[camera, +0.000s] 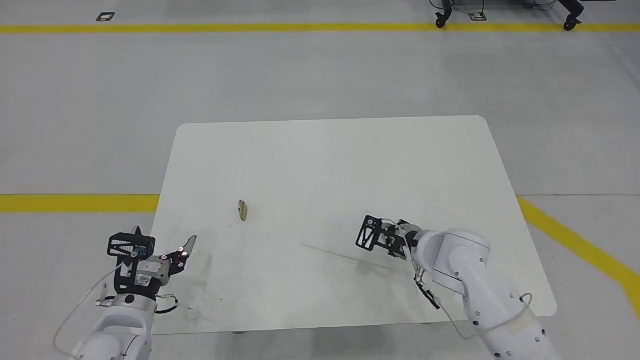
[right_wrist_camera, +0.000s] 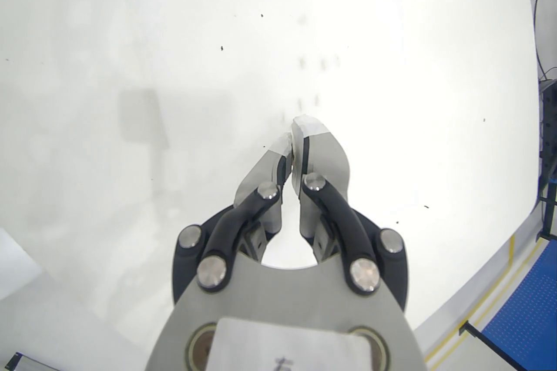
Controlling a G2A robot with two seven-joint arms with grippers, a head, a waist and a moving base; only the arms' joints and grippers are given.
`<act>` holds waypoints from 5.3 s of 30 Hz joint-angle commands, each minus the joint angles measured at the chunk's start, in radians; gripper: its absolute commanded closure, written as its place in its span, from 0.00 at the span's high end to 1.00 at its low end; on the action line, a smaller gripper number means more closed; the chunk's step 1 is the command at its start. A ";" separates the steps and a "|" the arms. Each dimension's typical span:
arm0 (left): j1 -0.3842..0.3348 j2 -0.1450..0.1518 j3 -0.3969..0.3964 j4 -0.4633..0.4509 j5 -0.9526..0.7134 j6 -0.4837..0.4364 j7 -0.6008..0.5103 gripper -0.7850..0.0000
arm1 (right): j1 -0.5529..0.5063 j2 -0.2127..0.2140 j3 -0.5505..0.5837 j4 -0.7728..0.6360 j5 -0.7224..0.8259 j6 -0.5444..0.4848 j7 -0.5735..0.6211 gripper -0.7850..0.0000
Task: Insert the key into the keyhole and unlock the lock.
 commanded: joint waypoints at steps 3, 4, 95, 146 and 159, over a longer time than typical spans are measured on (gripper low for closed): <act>0.000 0.000 0.000 0.000 0.000 0.000 0.000 1.00 | -0.012 0.003 -0.003 -0.027 -0.055 0.017 -0.070 0.00; 0.000 0.000 0.000 0.000 0.000 0.000 0.000 1.00 | -0.012 0.003 -0.003 -0.027 -0.055 0.017 -0.070 0.00; -0.693 -0.078 0.584 0.453 -0.679 -1.012 -0.072 1.00 | -0.084 0.064 0.134 0.281 0.921 -0.342 -0.624 0.00; -1.013 -0.052 1.057 0.739 -1.049 -1.012 -0.069 0.00 | 0.102 0.076 -0.074 0.418 1.284 -0.342 -0.402 0.00; -1.025 -0.044 1.083 0.752 -1.036 -1.012 -0.025 0.00 | 0.109 0.081 -0.078 0.412 1.309 -0.342 -0.354 0.24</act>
